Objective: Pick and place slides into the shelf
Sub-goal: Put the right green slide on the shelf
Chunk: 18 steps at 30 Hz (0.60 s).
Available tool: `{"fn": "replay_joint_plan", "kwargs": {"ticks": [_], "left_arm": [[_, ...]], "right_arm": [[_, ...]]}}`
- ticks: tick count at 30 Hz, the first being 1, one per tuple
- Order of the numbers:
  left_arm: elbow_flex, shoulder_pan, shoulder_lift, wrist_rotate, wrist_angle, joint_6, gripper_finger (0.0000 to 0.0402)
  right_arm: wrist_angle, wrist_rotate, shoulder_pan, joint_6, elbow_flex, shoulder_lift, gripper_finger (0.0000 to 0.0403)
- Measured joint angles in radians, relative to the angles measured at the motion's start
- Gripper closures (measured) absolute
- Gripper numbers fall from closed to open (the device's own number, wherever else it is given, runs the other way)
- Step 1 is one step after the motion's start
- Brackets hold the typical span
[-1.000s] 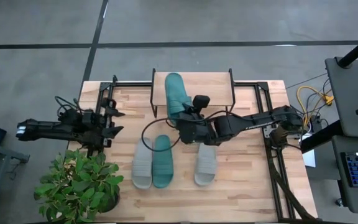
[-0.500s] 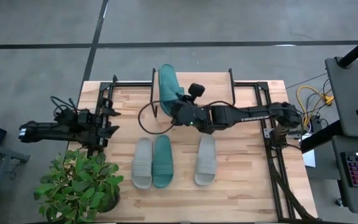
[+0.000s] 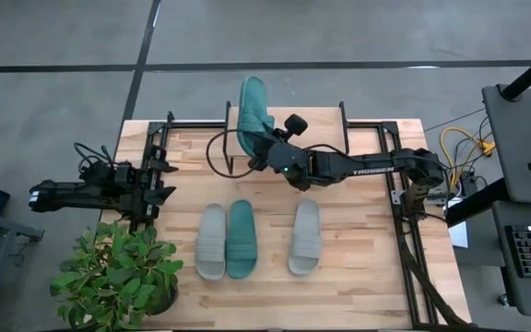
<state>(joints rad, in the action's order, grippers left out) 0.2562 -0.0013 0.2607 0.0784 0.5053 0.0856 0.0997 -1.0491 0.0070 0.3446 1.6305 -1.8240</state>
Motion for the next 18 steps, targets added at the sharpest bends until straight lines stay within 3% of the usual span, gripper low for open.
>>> {"fn": "replay_joint_plan", "kwargs": {"ticks": [7,16,18], "left_arm": [[0.0,0.0,0.0,-0.001,0.0,0.0,0.0194],[0.0,0.0,0.0,-0.004,0.0,0.009,0.0194],[0.0,0.0,0.0,-0.004,0.0,0.009,0.0194]], "right_arm": [[-0.07,0.028,-0.001,0.037,-0.045,0.0,0.0394],[-0.153,0.024,-0.003,-0.065,-0.044,-0.017,0.0394],[-0.188,0.028,-0.003,-0.018,-0.035,-0.046,0.0394]]}}
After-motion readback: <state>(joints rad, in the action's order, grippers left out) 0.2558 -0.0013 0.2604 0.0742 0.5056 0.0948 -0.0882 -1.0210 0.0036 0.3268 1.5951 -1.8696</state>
